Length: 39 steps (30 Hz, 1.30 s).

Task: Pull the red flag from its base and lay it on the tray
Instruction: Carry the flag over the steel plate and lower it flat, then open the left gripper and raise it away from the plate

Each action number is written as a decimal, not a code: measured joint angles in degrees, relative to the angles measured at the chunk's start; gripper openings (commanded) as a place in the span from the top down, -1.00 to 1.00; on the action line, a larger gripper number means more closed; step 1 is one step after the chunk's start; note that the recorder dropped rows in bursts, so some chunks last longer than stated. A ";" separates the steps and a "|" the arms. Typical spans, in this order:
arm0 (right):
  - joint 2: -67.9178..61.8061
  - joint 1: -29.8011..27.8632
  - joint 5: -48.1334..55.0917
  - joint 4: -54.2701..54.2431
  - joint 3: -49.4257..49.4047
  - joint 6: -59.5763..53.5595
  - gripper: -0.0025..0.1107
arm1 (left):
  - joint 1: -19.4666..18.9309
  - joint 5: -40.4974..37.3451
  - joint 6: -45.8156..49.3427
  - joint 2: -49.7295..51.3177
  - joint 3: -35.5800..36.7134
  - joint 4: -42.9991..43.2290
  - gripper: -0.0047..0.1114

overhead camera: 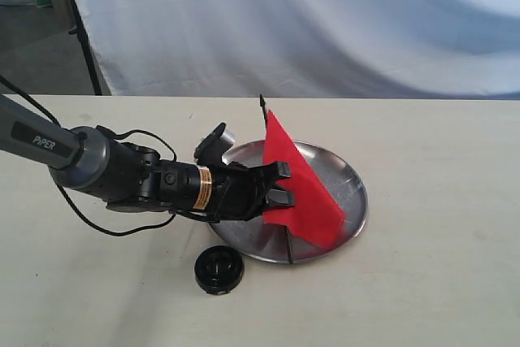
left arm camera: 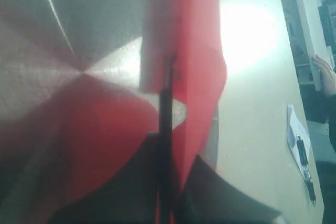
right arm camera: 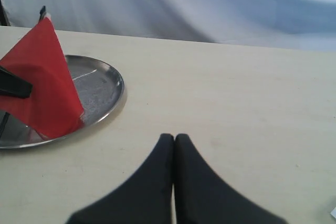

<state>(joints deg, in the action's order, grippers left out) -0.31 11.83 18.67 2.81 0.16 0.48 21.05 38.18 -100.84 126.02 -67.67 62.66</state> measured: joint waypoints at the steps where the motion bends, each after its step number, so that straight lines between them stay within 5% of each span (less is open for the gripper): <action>1: 0.00 0.00 0.00 0.00 0.00 0.00 0.96 | 0.00 -0.28 0.00 0.00 0.00 0.00 0.62; 8: 0.00 0.00 0.00 0.00 0.00 0.00 0.96 | 0.00 -0.51 0.00 0.00 0.00 0.58 0.05; 21: 0.00 0.00 0.00 0.00 0.00 0.00 0.96 | 0.00 -0.93 0.14 -0.43 -0.05 0.92 0.03; 31: 0.00 0.00 0.00 0.00 0.00 0.00 0.96 | 0.00 1.85 0.37 -10.92 -0.05 4.69 0.03; 35: 0.00 0.00 0.00 0.00 0.00 0.00 0.96 | 0.00 2.08 0.37 -13.99 -0.05 8.92 0.15; 39: 0.00 0.00 0.00 0.00 0.00 0.00 0.96 | 0.00 2.16 0.37 -16.16 -0.05 14.41 0.64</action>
<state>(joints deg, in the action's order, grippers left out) -0.31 11.83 18.67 2.81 0.16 0.48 21.05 40.34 -100.47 109.86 -67.72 77.08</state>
